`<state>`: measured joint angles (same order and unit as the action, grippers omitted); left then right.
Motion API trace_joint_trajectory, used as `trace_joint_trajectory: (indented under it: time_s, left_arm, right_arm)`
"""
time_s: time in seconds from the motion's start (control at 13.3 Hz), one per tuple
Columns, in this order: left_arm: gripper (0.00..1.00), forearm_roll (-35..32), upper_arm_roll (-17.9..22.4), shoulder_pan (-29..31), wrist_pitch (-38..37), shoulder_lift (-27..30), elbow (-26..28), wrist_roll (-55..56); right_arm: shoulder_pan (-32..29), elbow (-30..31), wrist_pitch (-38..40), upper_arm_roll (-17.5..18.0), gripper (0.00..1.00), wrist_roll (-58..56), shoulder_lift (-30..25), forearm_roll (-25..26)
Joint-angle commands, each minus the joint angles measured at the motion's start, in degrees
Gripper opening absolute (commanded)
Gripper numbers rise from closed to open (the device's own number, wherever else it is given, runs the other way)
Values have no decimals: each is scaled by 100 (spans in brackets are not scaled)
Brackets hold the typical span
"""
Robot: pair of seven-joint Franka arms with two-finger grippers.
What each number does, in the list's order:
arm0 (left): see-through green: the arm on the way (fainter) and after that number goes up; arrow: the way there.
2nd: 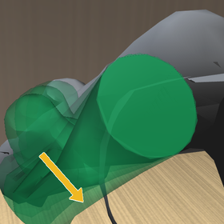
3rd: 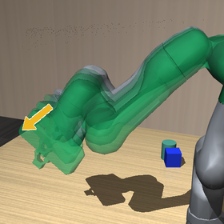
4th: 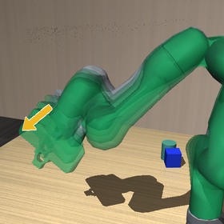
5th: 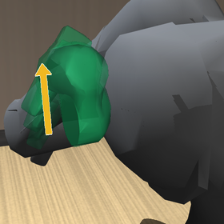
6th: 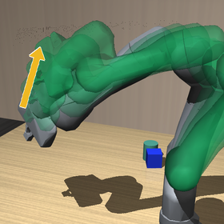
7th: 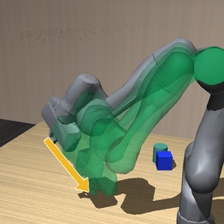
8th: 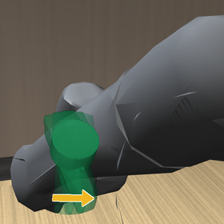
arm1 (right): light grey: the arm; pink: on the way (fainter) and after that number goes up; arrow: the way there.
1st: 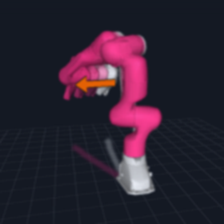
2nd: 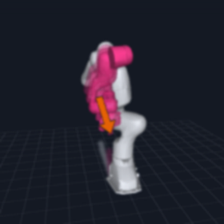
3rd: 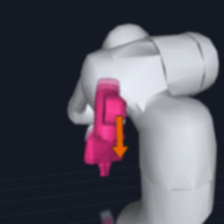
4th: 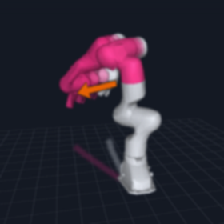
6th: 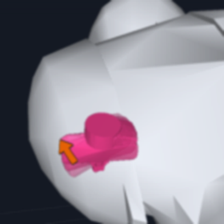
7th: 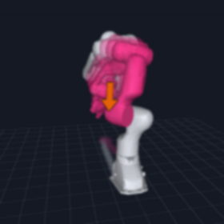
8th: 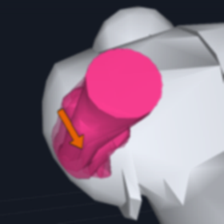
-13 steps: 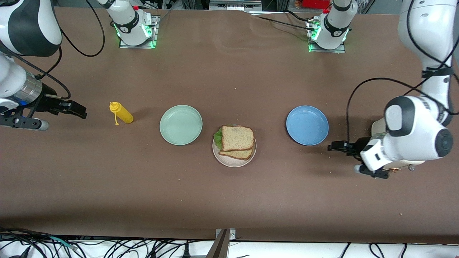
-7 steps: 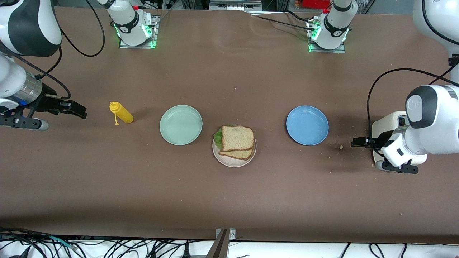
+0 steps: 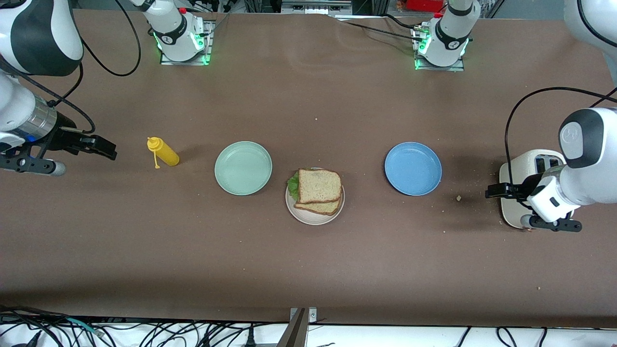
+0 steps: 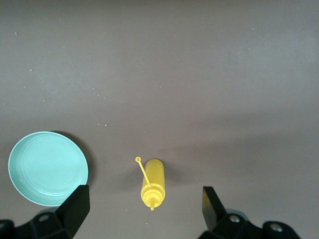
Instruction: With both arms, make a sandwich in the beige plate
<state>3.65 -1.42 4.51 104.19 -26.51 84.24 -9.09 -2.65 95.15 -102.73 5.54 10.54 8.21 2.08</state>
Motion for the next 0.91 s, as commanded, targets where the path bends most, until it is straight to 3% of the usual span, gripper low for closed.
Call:
trace_joint_trajectory:
  time_s: [0.0, 0.3, 0.53, 0.83]
  left_arm:
    - [100, -285, -34, 67, -274, 374, 92, 223]
    - [100, -303, -43, 67, -503, 690, 84, 583]
    - [100, -1022, -122, -20, -873, 910, 66, 628]
    - [100, -1050, -122, -47, -1163, 1077, 48, 654]
  right_arm:
    - [-33, 56, -46, 17, 100, -52, -56, -102]
    - [-33, 56, -46, 17, 100, -52, -56, -102]
    - [-33, 47, -46, 17, 100, -52, -56, -102]
    - [-33, 47, -46, 17, 100, -52, -56, -102]
